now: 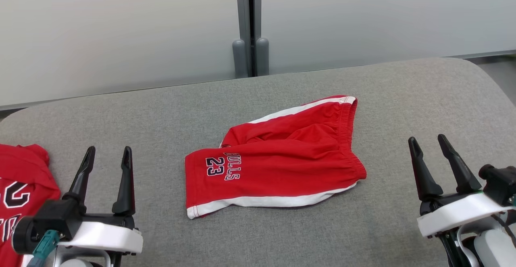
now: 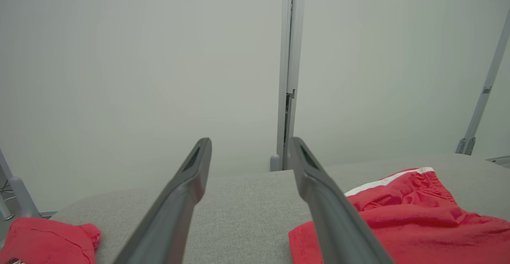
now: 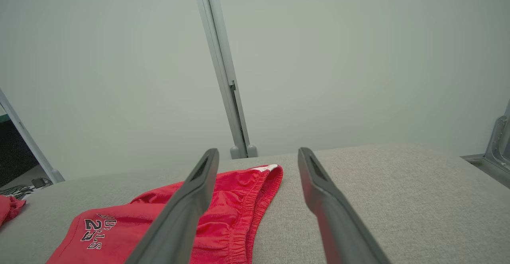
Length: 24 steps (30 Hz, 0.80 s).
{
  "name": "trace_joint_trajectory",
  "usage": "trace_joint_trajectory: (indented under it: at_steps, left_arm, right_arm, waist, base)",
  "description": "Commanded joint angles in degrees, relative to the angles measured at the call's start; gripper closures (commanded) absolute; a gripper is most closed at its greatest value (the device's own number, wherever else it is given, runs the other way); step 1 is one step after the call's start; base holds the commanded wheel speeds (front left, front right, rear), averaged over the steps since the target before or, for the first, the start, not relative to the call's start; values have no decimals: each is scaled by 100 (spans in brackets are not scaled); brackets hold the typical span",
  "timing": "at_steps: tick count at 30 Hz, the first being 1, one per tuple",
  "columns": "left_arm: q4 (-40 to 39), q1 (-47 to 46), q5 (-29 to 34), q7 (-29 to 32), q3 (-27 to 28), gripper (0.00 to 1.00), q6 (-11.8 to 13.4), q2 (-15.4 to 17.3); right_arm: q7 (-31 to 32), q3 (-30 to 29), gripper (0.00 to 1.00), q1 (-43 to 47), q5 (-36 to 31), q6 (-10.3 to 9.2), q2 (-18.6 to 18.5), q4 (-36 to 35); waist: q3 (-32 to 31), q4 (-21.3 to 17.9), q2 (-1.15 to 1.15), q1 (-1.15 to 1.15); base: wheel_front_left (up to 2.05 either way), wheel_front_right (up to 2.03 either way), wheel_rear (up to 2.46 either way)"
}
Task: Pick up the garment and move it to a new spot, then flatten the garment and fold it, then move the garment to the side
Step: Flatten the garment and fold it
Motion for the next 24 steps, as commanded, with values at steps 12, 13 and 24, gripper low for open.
trace_joint_trajectory:
  at_steps: [12, 13, 24]
  left_arm:
    - [-102, 813, 477, -24, 521, 0, 60, -655]
    - [-60, 807, 503, -23, 547, 0, 10, -686]
    - [213, 613, 600, -22, 752, 0, -404, -923]
  right_arm:
    - [-77, -288, 0, 595, -673, 3, 403, -254]
    - [-76, -256, 0, 635, -690, 3, 394, -240]
    - [-74, -105, 0, 494, -723, 3, 230, -113]
  waist:
    - [-74, 110, 0, 0]
    - [-77, 125, 0, 0]
    - [-131, 136, 0, 0]
  base:
    - [0, 0, 0]
    - [0, 0, 0]
    - [0, 0, 0]
